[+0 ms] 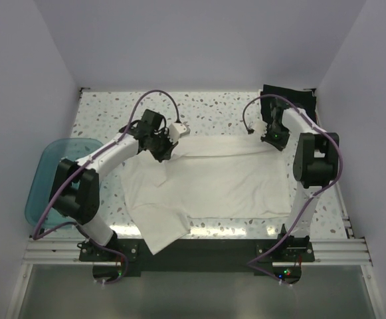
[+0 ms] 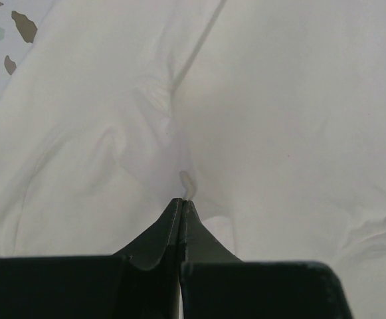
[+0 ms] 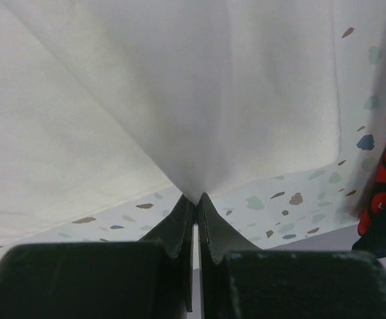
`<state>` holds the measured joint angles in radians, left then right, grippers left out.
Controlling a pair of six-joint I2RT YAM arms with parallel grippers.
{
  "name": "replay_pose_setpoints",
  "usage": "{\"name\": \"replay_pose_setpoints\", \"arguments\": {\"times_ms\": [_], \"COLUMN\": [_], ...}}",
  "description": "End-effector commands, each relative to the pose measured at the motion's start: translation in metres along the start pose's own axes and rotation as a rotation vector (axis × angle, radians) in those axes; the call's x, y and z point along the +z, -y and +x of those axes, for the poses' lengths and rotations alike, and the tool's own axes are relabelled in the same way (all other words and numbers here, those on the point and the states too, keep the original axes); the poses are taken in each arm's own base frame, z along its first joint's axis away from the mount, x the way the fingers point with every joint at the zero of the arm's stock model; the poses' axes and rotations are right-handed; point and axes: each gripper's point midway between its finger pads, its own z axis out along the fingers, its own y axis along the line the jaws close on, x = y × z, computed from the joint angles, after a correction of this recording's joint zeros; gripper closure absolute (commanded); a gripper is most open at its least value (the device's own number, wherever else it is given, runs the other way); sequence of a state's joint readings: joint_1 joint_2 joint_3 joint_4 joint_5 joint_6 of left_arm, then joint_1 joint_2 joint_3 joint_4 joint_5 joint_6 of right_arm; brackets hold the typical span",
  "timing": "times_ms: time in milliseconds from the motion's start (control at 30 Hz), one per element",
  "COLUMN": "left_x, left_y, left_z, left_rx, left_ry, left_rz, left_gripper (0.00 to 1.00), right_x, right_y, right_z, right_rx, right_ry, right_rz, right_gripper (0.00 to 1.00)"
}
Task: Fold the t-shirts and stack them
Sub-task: Fold the tshirt
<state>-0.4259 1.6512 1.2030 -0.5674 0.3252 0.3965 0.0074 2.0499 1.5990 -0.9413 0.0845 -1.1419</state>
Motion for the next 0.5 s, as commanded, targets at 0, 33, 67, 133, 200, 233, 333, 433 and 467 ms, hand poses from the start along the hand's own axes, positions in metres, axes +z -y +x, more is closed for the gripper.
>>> {"name": "replay_pose_setpoints", "arguments": {"times_ms": [0,33,67,133,200,233,333,433,467], "left_x": [-0.003,-0.002,-0.001,0.001,0.005,0.007,0.008,-0.007,-0.013], "left_y": [0.006,0.006,0.007,0.007,0.009,0.01,0.018,0.015,0.011], "left_z": [0.003,0.005,0.007,0.015,0.019,0.021,0.02,0.01,0.007], "left_rx": [0.03,0.035,0.039,0.042,0.044,0.043,0.047,0.012,-0.008], "left_ry": [0.004,-0.003,-0.012,-0.038,-0.051,-0.059,-0.071,-0.015,0.008], "left_rz": [0.032,0.034,0.037,0.044,0.056,0.069,0.121,0.154,0.161], "left_gripper": [1.0,1.0,1.0,1.0,1.0,1.0,0.9,0.7,0.67], "right_x": [-0.007,-0.005,-0.003,0.002,0.006,0.009,0.007,-0.007,-0.018], "right_y": [-0.003,-0.004,-0.005,-0.007,-0.007,-0.007,-0.009,-0.01,-0.002], "right_z": [0.005,0.005,0.005,0.006,0.006,0.007,0.004,0.0,-0.006], "right_rx": [-0.014,-0.016,-0.017,-0.018,-0.02,-0.017,-0.007,0.02,0.031], "right_ry": [-0.005,-0.007,-0.008,-0.012,-0.018,-0.026,-0.021,0.008,0.035], "right_rz": [0.008,0.003,-0.002,-0.011,-0.013,-0.016,-0.042,-0.066,-0.052], "right_gripper": [1.0,1.0,1.0,1.0,1.0,0.99,0.7,0.53,0.52]}}
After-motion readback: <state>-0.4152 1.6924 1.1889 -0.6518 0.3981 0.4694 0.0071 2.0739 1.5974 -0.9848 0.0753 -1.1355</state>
